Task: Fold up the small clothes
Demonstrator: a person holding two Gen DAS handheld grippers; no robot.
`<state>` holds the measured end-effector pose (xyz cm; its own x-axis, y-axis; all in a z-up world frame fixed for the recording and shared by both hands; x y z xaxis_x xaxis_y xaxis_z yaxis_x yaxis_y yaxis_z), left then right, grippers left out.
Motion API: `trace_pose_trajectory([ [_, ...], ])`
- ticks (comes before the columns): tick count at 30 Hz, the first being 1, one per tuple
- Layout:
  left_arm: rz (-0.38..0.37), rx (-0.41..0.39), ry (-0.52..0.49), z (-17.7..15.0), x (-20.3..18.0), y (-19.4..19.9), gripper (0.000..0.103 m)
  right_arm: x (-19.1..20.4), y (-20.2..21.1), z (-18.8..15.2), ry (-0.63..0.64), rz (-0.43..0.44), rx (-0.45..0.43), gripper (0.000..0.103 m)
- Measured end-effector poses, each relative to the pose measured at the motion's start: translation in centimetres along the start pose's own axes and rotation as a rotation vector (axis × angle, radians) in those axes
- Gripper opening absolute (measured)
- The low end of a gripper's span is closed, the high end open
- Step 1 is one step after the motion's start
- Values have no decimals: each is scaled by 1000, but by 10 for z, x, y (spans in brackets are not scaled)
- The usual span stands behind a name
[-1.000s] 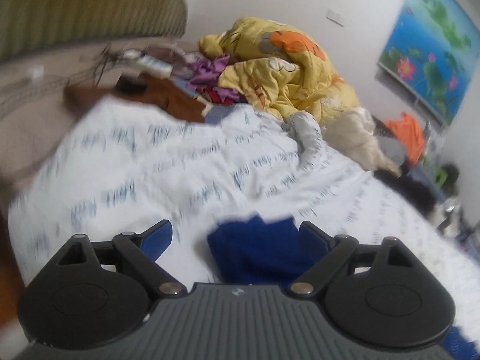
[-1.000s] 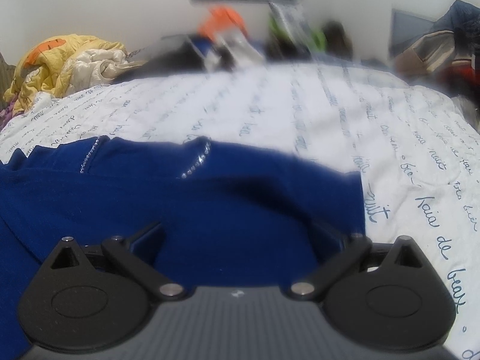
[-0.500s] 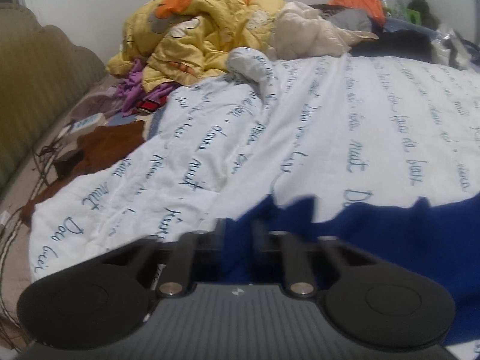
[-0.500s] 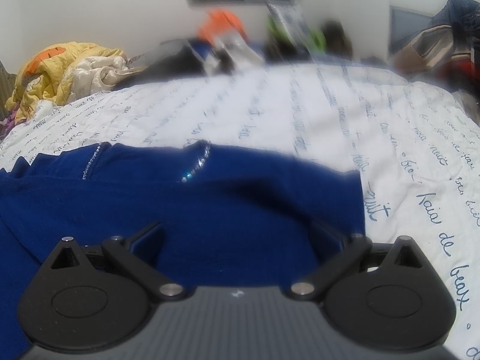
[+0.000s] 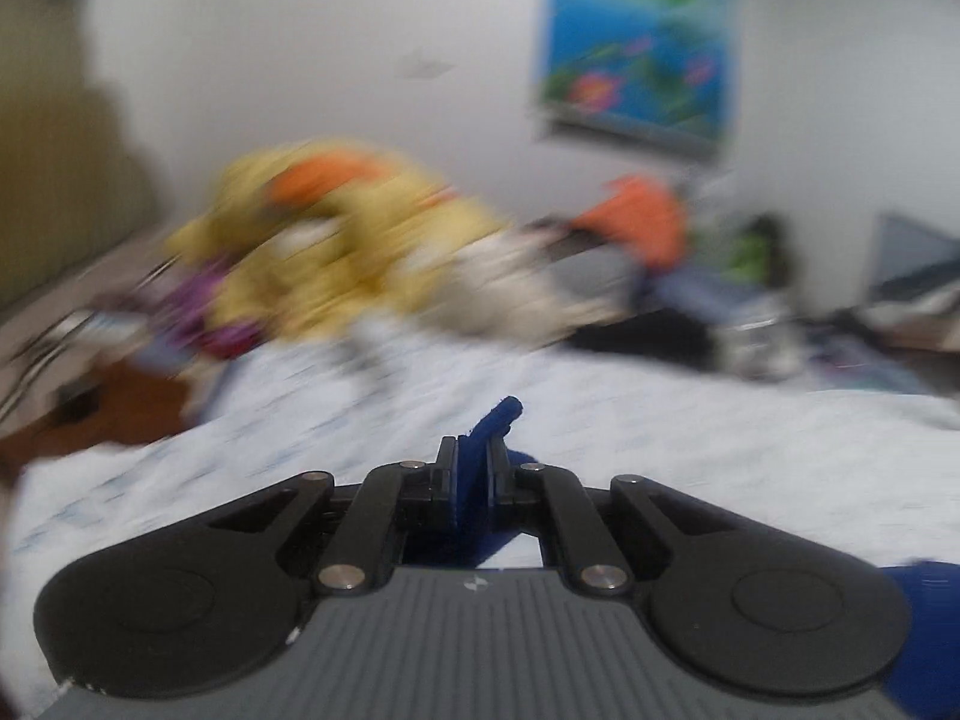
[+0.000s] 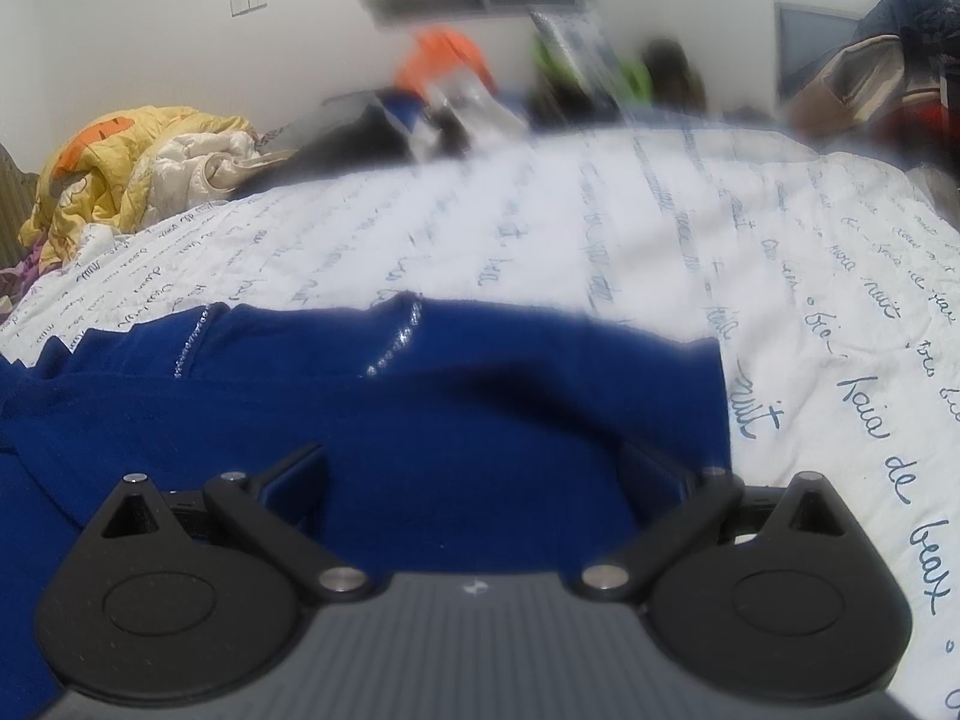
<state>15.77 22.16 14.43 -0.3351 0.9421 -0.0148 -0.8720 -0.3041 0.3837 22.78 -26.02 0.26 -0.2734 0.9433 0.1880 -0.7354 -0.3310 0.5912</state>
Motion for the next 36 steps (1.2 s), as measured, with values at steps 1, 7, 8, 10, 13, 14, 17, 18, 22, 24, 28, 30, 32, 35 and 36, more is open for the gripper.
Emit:
trace_pose_trajectory([
  [1,-68,-30,-27,-2,-34,15,10,0,0,0,-3,2,-1,103],
  [7,-499,70,-261,-97,-210,82,84,-1,1,0,-14,11,-6,103],
  [8,-483,65,-279,-116,-219,89,95,-2,1,0,-16,12,-7,103],
  [10,-478,81,-304,-149,-223,96,94,-2,1,0,-21,17,-9,103],
  [13,-455,162,-270,-178,-205,89,93,-4,2,0,-30,25,-13,103],
  [14,-443,198,-237,-183,-194,80,93,-4,2,0,-31,26,-13,103],
  [17,-398,291,-112,-198,-160,56,91,-4,2,0,-32,24,-12,103],
  [18,-394,314,-59,-199,-150,51,89,-3,4,0,-35,24,-5,103],
  [22,-381,303,44,-191,-132,45,98,7,29,9,-386,291,35,103],
  [24,-386,297,34,-188,-136,42,100,25,27,7,-539,496,145,103],
  [28,-392,299,30,-189,-137,39,103,59,9,-1,-501,530,317,98],
  [30,-391,296,37,-191,-136,41,103,64,0,-6,-488,498,354,64],
  [32,-390,293,40,-195,-137,48,103,66,-5,-8,-489,477,357,55],
  [35,-390,292,39,-196,-137,49,103,68,-7,-8,-497,465,349,34],
  [36,-390,292,40,-197,-137,52,103,70,-8,-8,-486,445,350,12],
])
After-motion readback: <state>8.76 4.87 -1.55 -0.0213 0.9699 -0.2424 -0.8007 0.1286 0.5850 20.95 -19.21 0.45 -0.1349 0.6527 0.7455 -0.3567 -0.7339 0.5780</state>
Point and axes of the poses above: each gripper's, at about its wrist camera, not at the fingertips, and y roughly against the way its jaws point, x to its left, z to its top, the point moved 5 cm from there along -y, roughly the way its jaws point, and after that the axes turned 5 degrees about z, right-handed, at the moved point
